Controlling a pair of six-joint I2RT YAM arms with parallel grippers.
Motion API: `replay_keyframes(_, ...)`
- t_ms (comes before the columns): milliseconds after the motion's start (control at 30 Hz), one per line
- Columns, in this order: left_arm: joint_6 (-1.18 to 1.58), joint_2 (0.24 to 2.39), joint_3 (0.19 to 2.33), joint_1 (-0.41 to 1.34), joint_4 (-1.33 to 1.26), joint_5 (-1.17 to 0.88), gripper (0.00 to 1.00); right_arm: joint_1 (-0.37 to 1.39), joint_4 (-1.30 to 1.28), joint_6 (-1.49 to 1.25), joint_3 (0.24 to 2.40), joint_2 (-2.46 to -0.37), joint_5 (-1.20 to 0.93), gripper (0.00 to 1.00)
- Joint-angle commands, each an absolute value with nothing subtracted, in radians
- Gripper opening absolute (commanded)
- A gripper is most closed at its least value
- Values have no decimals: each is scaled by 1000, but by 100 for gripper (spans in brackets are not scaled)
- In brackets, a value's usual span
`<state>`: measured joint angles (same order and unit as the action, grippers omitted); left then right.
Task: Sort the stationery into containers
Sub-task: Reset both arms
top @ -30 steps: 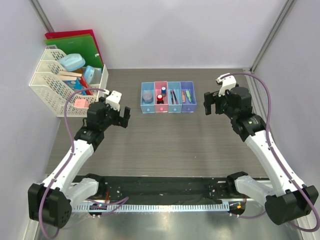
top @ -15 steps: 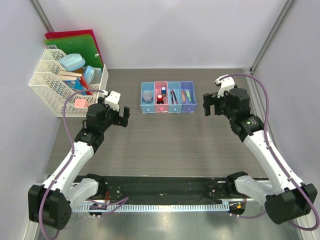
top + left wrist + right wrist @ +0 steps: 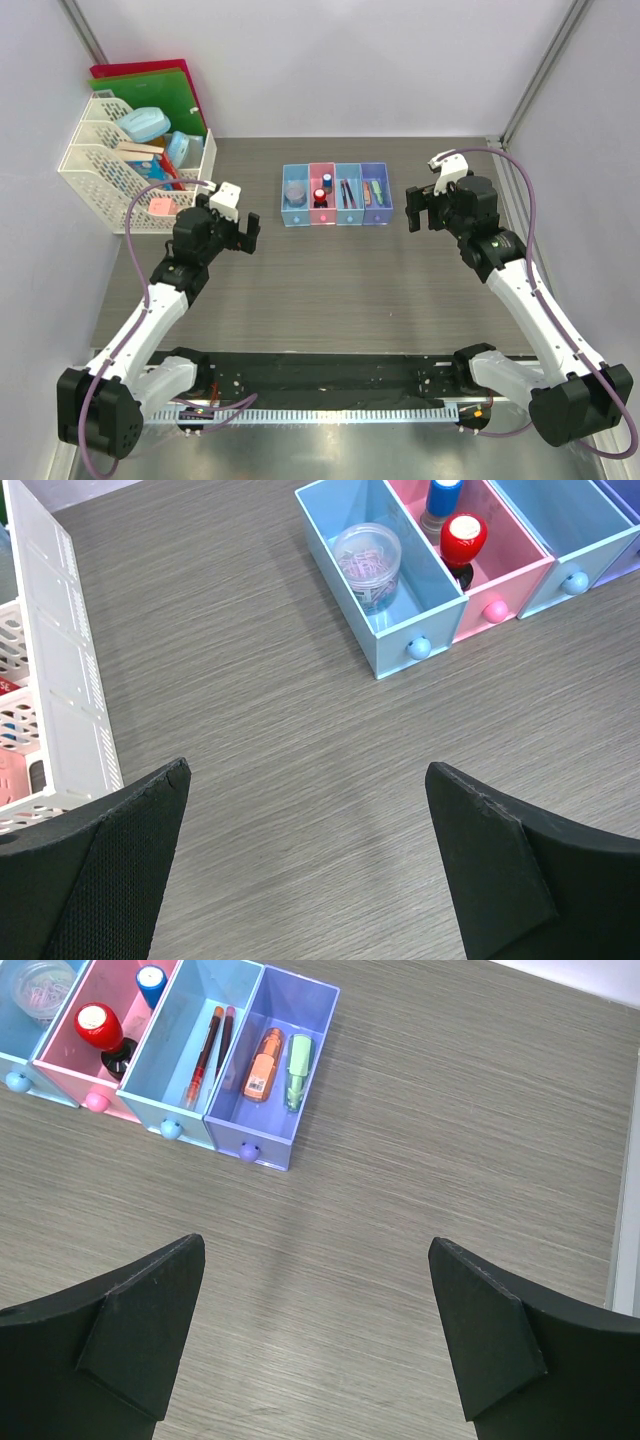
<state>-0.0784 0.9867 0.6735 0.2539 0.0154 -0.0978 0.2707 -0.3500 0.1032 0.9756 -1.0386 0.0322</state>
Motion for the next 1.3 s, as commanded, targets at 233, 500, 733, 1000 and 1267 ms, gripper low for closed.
replay_keyframes(233,-64,989,669,250,-40,-100,100,265,-293,101,976,-1029,41,100)
replay_keyframes(500,-61,991,667,250,-40,-100,100,267,-293,101,973,-1028,37,100)
replay_keyframes(733,-63,996,669,250,-41,-103,100,267,-293,103,971,-1028,31,100)
replay_keyframes(1000,-63,996,667,249,-40,-106,100,267,-291,104,969,-1026,28,100)
replay_keyframes(1267,-61,997,667,249,-40,-106,100,267,-293,103,969,-1026,29,100)
